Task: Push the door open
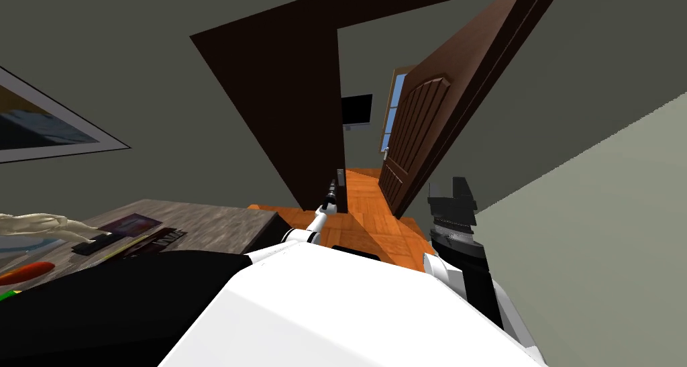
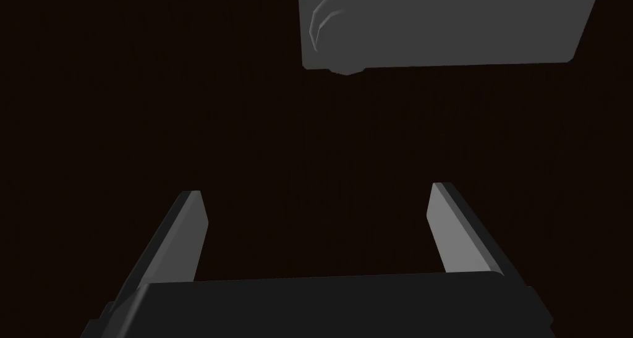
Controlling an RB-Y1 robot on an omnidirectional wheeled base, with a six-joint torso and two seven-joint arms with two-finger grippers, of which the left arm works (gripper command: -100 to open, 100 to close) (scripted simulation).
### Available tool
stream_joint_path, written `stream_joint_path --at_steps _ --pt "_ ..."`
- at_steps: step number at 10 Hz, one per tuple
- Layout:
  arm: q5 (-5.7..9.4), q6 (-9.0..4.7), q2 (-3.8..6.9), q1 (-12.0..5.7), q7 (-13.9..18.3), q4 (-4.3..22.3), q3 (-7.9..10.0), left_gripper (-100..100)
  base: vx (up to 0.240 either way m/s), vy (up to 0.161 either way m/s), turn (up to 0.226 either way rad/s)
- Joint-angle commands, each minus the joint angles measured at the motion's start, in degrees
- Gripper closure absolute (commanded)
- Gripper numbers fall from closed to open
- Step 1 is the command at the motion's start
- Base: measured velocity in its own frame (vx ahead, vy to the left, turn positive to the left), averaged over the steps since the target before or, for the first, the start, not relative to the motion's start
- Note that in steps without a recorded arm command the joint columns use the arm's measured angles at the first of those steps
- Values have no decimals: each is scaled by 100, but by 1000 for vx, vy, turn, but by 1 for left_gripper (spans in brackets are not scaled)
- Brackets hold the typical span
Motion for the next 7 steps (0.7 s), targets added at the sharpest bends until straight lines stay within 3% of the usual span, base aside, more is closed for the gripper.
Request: stream_joint_path --at_steps 1,2,4,5,7 --pt "31 34 -47 -117 -36 202 26 -100 122 0 2" --pt "50 44 -81 -199 -58 344 44 -100 117 15 2" --pt "50 49 -86 -204 -68 342 48 -100 59 6 0" --pt "57 48 62 -216 -64 368 60 -100 104 -7 -25" --pt "63 53 155 -221 -62 379 75 -100 180 13 -18"
